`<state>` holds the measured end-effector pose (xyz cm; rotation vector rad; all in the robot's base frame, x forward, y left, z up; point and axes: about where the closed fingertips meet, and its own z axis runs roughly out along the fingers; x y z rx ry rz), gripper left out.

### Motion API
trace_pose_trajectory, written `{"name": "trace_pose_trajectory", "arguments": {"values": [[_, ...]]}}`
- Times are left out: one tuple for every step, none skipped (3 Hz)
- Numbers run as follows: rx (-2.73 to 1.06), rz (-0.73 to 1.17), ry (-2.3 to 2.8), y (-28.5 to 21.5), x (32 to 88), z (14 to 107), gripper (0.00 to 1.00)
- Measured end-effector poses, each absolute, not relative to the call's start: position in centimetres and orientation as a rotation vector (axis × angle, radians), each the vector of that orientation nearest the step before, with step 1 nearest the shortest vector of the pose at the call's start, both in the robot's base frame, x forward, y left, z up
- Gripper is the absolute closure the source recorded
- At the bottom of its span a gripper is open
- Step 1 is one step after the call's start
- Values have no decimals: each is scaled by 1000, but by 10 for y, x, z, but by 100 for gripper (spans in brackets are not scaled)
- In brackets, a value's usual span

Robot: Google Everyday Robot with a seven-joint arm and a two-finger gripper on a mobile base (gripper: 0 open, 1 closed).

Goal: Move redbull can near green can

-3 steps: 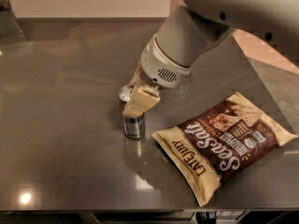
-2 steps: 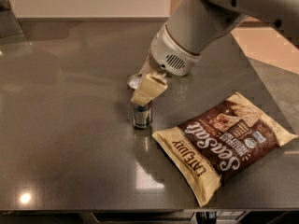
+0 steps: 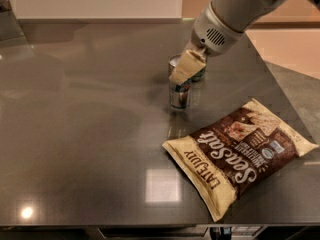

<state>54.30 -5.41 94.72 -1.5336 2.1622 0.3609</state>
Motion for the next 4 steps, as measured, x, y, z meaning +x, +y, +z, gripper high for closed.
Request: {"name": "trace_pose_trajectory", "arguments": {"values": [[-1412,360,2217,-89,570,949,100],[-1324,375,2242,-112,598,948,100],[-1271,380,2263,-127,622,943,100],[-1240,377,2282,-138,635,938,100]]}}
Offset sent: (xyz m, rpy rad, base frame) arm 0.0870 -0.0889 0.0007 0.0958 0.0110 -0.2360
